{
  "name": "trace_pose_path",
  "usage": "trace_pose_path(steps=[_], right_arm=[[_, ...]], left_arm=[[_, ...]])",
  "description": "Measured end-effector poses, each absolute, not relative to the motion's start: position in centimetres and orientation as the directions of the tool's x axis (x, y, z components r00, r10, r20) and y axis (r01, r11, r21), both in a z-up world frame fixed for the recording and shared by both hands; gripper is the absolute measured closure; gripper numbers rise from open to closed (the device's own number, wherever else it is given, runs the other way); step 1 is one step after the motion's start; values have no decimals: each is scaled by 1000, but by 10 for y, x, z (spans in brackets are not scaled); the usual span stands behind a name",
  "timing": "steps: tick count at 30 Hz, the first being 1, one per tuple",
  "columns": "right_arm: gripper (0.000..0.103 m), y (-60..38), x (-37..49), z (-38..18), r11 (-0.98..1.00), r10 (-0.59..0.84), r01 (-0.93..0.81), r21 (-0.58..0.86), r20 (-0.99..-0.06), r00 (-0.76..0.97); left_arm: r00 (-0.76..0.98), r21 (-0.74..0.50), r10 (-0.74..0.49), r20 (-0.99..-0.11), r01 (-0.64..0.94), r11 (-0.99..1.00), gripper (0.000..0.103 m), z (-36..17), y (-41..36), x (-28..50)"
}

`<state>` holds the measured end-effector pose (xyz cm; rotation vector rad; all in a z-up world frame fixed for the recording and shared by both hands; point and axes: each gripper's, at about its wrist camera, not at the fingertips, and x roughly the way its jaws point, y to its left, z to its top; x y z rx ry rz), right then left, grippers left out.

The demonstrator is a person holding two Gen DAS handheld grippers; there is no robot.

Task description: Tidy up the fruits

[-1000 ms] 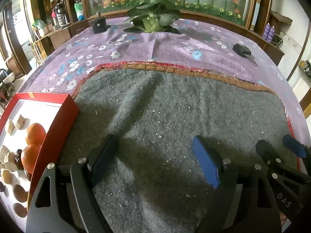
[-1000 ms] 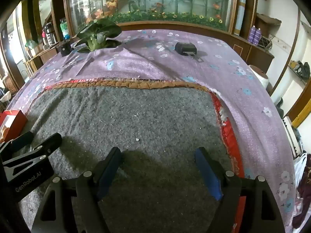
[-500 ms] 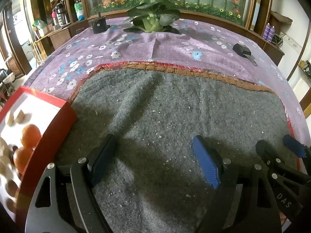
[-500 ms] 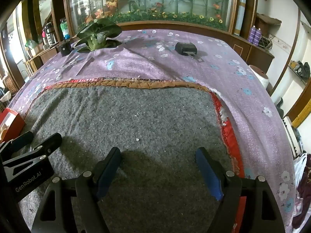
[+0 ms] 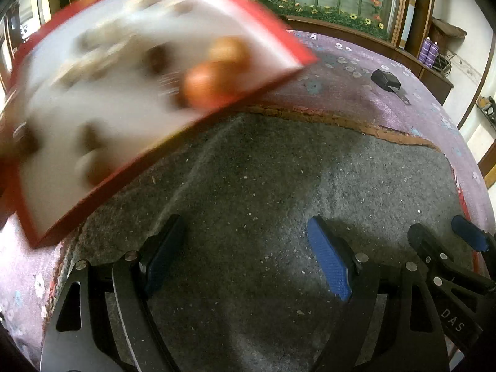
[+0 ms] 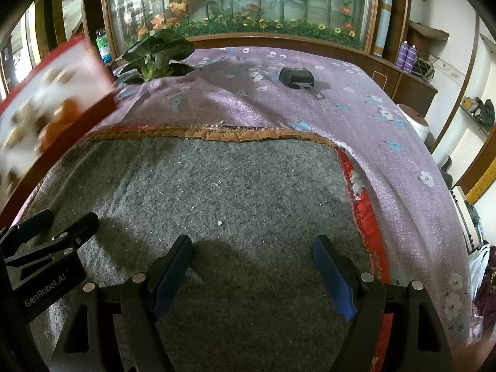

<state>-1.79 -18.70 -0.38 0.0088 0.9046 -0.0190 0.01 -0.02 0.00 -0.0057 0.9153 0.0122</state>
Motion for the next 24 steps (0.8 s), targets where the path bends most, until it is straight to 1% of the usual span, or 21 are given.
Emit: trace_pose_path(steps=[24], right_arm=[[23, -187, -17, -2, 1000, -13, 20, -1, -787, 617]], left_arm=[[610, 0, 8, -792, -13, 1000, 21, 0, 0, 0]])
